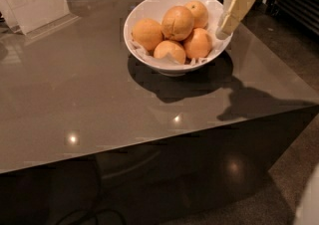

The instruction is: Pick orange from white bowl

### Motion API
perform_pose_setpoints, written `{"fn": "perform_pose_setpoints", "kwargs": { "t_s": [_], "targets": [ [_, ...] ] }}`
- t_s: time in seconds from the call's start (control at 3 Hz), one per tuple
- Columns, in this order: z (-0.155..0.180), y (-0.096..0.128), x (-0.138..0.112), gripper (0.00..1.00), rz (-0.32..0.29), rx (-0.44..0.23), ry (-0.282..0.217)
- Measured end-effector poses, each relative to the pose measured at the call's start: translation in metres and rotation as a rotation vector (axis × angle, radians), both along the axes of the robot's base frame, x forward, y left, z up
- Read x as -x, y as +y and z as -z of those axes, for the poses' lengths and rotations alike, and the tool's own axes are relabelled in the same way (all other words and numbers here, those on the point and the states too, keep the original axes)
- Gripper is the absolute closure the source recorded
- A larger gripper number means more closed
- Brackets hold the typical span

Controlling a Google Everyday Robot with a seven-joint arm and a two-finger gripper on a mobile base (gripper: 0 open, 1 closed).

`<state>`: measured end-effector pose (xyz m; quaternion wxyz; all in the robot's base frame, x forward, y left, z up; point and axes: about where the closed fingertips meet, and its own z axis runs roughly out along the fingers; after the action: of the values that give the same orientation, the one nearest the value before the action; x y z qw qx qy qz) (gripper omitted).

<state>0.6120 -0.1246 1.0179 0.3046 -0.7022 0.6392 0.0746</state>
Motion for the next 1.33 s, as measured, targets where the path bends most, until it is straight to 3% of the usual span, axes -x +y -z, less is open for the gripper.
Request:
{"fn": "perform_pose_setpoints", "kwargs": {
  "t_s": [0.67, 1.33],
  "targets": [
    [0.047, 0.053, -0.053, 0.00, -0.150, -0.059, 0.069],
    [0.052, 0.061, -0.071, 0.00, -0.130, -0.097, 0.036]
  ]
}}
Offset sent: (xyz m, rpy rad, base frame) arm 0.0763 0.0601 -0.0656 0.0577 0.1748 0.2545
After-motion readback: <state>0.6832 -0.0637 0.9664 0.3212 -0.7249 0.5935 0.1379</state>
